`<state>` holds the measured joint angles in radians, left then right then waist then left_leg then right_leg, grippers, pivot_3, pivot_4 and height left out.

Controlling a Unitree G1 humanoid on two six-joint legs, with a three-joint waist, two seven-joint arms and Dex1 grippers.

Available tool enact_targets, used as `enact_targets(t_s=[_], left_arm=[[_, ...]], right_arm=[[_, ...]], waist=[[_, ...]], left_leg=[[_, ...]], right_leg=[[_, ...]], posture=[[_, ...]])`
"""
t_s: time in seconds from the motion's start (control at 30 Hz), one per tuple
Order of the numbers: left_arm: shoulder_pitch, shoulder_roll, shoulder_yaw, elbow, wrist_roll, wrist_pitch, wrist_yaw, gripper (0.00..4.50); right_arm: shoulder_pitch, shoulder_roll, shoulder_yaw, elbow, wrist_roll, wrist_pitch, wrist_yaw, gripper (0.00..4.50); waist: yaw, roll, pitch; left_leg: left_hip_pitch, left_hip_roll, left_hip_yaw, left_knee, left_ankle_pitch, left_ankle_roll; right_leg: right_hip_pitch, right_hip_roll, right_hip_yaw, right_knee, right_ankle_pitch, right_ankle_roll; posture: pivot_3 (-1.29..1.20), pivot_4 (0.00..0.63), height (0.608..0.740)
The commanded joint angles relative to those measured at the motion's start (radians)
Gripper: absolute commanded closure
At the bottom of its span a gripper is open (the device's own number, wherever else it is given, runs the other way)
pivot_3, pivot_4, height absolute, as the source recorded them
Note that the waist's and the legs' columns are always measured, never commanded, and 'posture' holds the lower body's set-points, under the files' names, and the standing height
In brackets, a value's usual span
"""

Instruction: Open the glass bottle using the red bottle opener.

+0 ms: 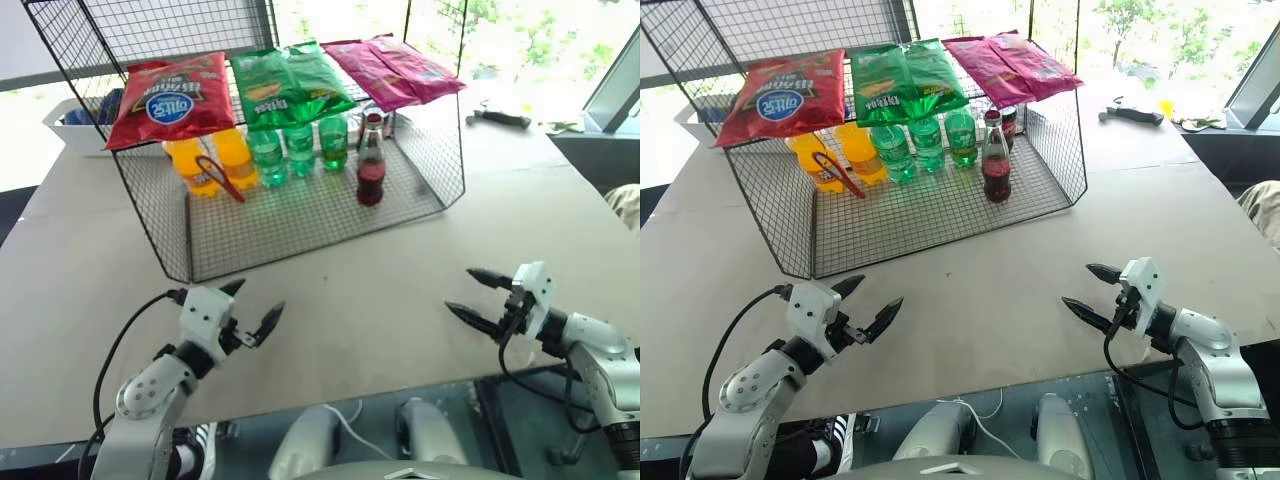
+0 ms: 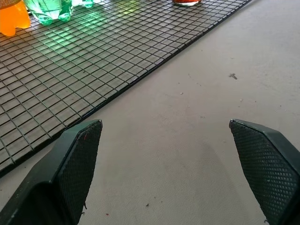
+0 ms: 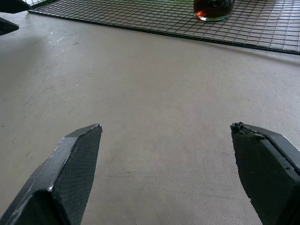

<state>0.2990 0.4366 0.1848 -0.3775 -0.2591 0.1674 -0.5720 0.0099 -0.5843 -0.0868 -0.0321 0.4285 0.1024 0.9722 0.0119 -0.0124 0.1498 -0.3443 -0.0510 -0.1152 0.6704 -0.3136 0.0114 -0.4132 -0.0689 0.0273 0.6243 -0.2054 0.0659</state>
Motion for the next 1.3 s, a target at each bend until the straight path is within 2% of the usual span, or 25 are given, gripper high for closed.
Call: enact_targets(t_s=[0.03,0.8,0.97,1.07,1.3], left_arm=[[0.015,-0.004,0.015,-0.045,-0.025,-0.001,0.006,0.00],[0.036,-0.029,0.018,-0.039,-0.062,-0.014,0.014,0.00],[-0.050,-0.046,0.027,-0.016,-0.024,-0.030,0.089,0.00],[-0.150,-0.069,0.041,0.011,-0.004,-0.022,0.171,0.00],[-0.385,-0.111,0.091,0.111,0.057,-0.021,0.359,0.00]], right_arm=[[-0.032,-0.021,-0.029,0.017,0.010,-0.032,0.033,0.08],[-0.011,-0.023,-0.046,0.014,0.010,-0.052,0.035,0.08],[-0.030,-0.020,-0.027,-0.046,0.030,-0.036,0.044,0.08],[-0.062,-0.006,0.002,-0.165,0.103,0.038,0.050,0.08],[-0.220,0.071,0.081,-0.408,0.200,0.206,-0.076,0.08]], waist=[[0.000,0.000,0.000],[0.000,0.000,0.000],[0.002,0.000,0.000],[0.000,0.000,0.000],[0.001,-0.001,0.000]], left_leg=[[0.000,0.000,0.000,0.000,0.000,0.000],[0.000,0.000,0.000,0.000,-0.001,0.001],[0.000,0.000,0.000,0.000,-0.001,0.001],[0.000,0.000,0.000,0.000,0.000,0.000],[0.000,0.000,-0.002,0.000,0.001,-0.001]], right_leg=[[0.000,0.000,0.000,0.000,0.000,0.000],[0.000,0.000,0.000,0.000,0.000,0.000],[0.000,0.000,0.000,0.000,0.000,0.000],[0.000,0.000,0.000,0.000,0.000,0.000],[0.000,0.000,-0.001,0.000,0.000,0.000]], posture=[[0.00,0.150,0.740],[0.00,0.150,0.740],[0.00,0.150,0.740],[0.00,0.150,0.740],[0.00,0.150,0.740]])
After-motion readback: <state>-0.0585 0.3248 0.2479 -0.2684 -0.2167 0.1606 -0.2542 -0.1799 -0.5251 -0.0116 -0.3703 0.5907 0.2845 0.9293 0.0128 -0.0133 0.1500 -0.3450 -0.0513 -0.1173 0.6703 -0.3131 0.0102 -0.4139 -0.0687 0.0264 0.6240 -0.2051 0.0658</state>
